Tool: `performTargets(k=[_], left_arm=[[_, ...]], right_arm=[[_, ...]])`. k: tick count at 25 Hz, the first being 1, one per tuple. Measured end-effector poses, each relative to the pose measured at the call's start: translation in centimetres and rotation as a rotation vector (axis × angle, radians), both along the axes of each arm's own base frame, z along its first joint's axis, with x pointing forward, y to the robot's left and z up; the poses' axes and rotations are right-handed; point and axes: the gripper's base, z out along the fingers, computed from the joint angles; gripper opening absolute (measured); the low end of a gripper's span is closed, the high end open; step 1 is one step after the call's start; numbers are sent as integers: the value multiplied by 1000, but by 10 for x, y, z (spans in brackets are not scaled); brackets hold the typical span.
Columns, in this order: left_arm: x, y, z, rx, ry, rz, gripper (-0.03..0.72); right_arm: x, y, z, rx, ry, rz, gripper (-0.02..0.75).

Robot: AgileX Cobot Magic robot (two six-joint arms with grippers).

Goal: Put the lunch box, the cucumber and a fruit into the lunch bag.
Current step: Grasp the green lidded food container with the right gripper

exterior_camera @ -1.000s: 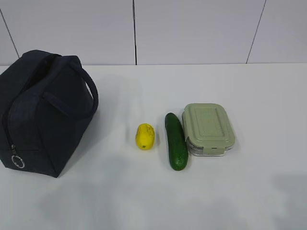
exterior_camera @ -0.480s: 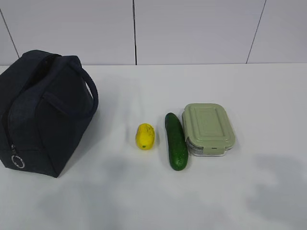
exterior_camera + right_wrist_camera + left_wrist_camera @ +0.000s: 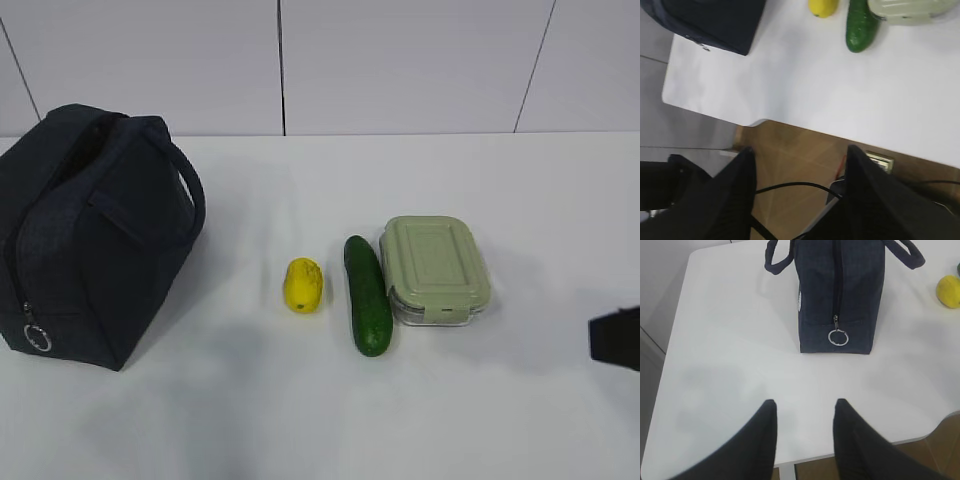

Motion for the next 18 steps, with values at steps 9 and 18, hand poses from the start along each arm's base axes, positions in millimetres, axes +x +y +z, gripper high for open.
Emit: performTargets(k=[9,18], left_arm=[[0,0,0,0,-1,0,263],[0,0,0,0,-1,0,260]], right_arm=[[106,5,-22,182,111,179,433],[166,-34,-55,208,155,90,433]])
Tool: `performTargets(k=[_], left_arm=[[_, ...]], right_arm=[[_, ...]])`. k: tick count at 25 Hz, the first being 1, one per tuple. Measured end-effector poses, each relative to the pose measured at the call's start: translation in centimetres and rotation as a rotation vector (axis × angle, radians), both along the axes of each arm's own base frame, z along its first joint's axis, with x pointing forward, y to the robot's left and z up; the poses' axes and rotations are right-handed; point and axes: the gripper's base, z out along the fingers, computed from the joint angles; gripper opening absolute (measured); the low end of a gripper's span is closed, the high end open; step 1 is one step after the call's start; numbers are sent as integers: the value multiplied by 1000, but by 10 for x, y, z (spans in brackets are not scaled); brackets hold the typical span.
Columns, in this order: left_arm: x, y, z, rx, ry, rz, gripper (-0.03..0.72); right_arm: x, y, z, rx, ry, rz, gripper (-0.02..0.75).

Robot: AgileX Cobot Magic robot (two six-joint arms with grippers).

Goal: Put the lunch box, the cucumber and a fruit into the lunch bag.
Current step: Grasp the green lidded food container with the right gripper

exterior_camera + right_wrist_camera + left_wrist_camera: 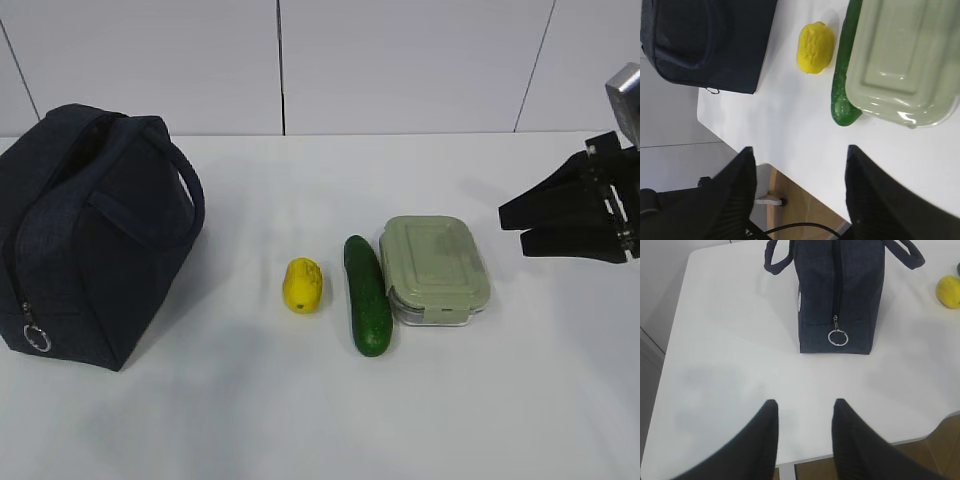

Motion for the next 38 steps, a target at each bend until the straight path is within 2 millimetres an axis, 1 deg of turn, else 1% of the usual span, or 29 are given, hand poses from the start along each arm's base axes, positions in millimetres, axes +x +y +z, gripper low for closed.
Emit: performTargets(k=[4,7,11,14,19,21,26,28,32,38], left_arm=[[0,0,0,0,0,0,261],[0,0,0,0,0,0,261],[0,0,0,0,0,0,260],[0,0,0,0,0,0,260],[0,0,0,0,0,0,260],[0,0,0,0,0,0,260],[0,0,0,0,0,0,258],[0,0,0,0,0,0,258],[0,0,0,0,0,0,258],[0,0,0,0,0,0,258]], right_arm=[[14,-15,-5,-49,-5,2,433],[24,-27,-14,-71,15,-9,433],[38,-42,-32,-82,58,-23,433],[48,-47,-49,-97,74,3,433],[59,-48,-74,-75,48,44,436],[61,-48,-80,-62,30,54,459],[68,-48,-93,-17,30,31,600],[70,-47,-97,-6,29,23,627],[75,-46,-101,0,14,27,641],[90,-44,-102,-8,-11,37,641]])
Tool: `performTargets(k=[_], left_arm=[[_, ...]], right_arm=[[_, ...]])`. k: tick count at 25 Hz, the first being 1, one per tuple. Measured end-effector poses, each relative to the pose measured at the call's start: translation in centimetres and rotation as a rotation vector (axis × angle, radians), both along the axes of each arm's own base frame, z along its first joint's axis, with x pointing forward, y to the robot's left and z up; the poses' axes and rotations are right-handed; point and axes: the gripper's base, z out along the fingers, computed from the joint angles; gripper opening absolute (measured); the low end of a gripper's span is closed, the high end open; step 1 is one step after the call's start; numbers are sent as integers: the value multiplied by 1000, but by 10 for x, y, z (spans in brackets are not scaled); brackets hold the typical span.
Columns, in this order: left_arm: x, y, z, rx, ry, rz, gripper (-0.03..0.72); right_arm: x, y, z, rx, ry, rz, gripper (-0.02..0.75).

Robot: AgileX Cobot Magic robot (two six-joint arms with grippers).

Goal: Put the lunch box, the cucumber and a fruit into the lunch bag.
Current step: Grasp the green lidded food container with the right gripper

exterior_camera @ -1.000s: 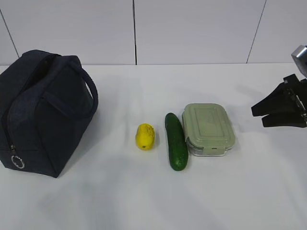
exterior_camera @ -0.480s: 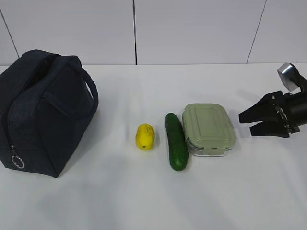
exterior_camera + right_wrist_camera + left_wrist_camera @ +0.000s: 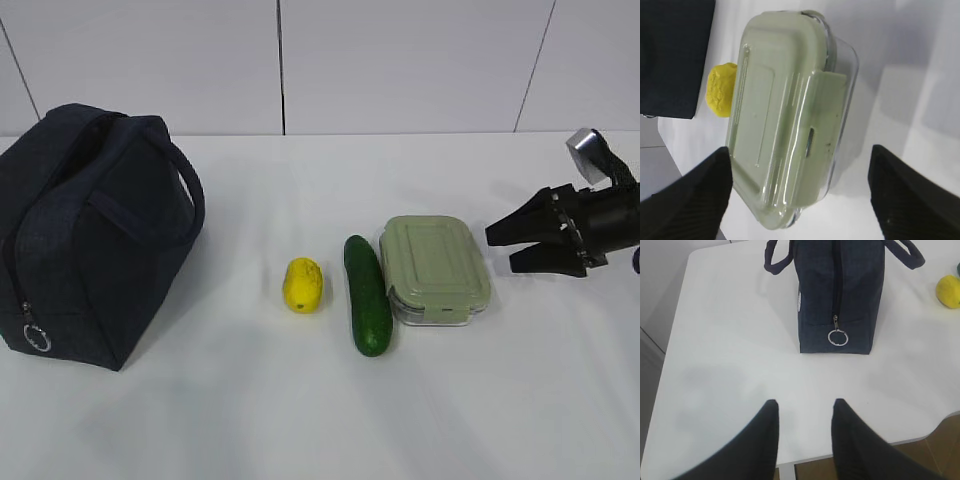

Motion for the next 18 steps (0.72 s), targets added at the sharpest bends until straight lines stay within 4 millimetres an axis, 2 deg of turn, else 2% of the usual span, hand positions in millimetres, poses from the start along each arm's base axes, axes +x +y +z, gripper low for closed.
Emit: performTargets(k=[8,18], left_arm=[[0,0,0,0,0,0,253],[0,0,0,0,0,0,246]], right_arm=[[13,31,-12,-26,29,97,641],[15,32,-33,-23,100,99,641]])
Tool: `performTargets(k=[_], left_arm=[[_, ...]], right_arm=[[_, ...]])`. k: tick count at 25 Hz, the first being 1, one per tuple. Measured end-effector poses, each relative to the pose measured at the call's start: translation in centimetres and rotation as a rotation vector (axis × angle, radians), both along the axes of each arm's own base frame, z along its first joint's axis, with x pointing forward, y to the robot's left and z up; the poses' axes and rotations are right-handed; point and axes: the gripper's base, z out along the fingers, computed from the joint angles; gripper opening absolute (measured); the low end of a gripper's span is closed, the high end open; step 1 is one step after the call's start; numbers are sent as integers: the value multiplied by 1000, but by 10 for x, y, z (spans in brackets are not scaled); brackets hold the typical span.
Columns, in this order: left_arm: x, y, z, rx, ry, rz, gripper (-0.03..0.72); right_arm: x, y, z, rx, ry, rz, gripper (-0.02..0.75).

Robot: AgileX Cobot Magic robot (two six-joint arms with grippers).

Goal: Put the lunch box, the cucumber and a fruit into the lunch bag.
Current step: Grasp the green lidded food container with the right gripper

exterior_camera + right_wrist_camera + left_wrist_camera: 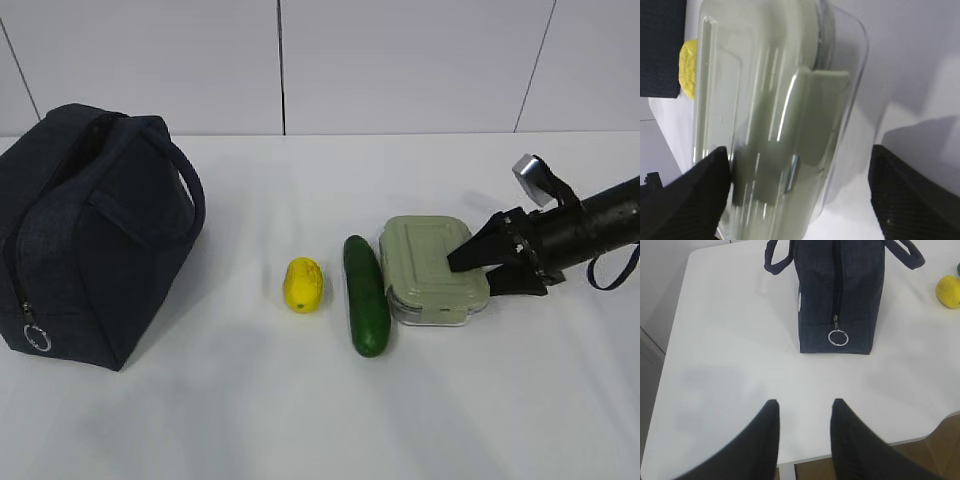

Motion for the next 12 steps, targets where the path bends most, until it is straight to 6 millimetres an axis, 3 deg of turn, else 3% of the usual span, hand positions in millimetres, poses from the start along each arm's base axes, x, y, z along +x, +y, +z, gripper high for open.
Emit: performTargets(k=[12], left_arm=[[0,0,0,0,0,0,246]], right_arm=[[10,-1,5,9,-36,-16,635]])
